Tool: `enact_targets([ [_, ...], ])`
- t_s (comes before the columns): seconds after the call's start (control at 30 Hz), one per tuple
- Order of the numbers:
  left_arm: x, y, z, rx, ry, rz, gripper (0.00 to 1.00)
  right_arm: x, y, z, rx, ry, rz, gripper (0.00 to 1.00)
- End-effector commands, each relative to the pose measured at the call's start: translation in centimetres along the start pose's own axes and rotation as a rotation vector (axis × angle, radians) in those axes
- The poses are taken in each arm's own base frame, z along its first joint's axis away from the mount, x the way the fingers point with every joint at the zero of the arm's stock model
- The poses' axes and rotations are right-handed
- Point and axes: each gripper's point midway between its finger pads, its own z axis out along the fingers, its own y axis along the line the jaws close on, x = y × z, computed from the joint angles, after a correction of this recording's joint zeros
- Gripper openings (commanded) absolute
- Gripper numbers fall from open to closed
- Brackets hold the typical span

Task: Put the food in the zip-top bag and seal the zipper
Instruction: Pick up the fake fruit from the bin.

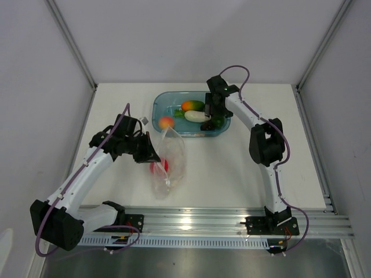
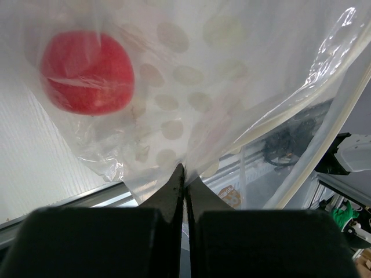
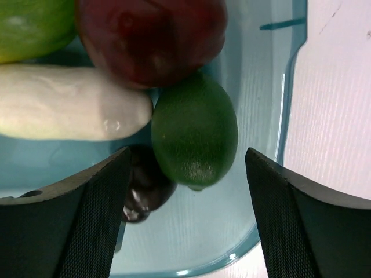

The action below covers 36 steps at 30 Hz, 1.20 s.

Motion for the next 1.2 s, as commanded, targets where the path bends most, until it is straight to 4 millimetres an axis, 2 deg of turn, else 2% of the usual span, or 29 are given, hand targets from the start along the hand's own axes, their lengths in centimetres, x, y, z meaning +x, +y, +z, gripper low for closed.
enact_targets([
  [0.0, -1.2, -0.9, -0.9, 0.032, -0.036, 0.044, 0.01, -1.6, -0.7, 0.5, 0.052, -0.047, -0.004, 0.8],
  [0.3, -1.7, -1.1, -0.8, 0.027, -0.029, 0.05, 0.0, -0.9, -0.7, 3.1, 0.065, -0.012, -0.008, 0.76],
  [0.5, -1.6, -0.9, -0.7, 0.023, -0.024, 0.044, 0.01, -0.1, -0.5, 3.6, 0.065, 0.011, -0.007, 0.64],
  [0.6, -1.6, -0.9, -0.6, 0.025, -0.024, 0.042, 0.01, 0.2, -0.5, 3.8, 0.064, 0.02, -0.009, 0.5],
  [0.67, -1.6, -1.0, -0.6, 0.028, -0.024, 0.038, 0.01, -0.1, -0.3, 3.4, 0.053, 0.015, -0.011, 0.35],
  [0.73, -1.6, -1.1, -0.6, 0.036, -0.024, 0.034, 0.01, -0.7, -0.2, 2.5, 0.041, -0.001, -0.008, 0.21],
  [0.8, -1.5, -1.1, -0.4, 0.043, -0.023, 0.025, 0.0, -1.2, 0.1, 1.6, 0.022, -0.014, 0.0, 0.11],
  [0.83, -1.5, -1.1, -0.4, 0.048, -0.022, 0.024, 0.01, -1.5, 0.2, 1.1, 0.011, -0.021, 0.006, 0.02],
  [0.93, -1.5, -1.2, -0.4, 0.056, -0.024, 0.018, 0.01, -2.5, 1.2, -1.3, -0.062, -0.046, 0.012, 0.0],
  [0.97, -1.5, -1.3, -0.3, 0.058, -0.024, 0.017, 0.01, -3.2, 1.3, -2.8, -0.087, -0.07, 0.017, 0.0],
  [1.03, -1.6, -1.3, -0.3, 0.062, -0.029, 0.013, 0.01, -3.2, 1.9, -4.0, -0.134, -0.071, 0.012, 0.0],
  [1.07, -1.5, -1.3, -0.3, 0.066, -0.029, 0.011, 0.01, -4.1, 2.1, -6.0, -0.169, -0.107, 0.018, 0.0],
  [1.13, -1.3, -1.2, -0.1, 0.069, -0.026, 0.004, 0.01, -3.8, 2.9, -7.3, -0.235, -0.106, 0.019, 0.0],
  [1.17, -1.3, -1.3, -0.1, 0.072, -0.027, 0.001, 0.01, -4.3, 3.0, -9.2, -0.266, -0.135, 0.021, 0.0],
])
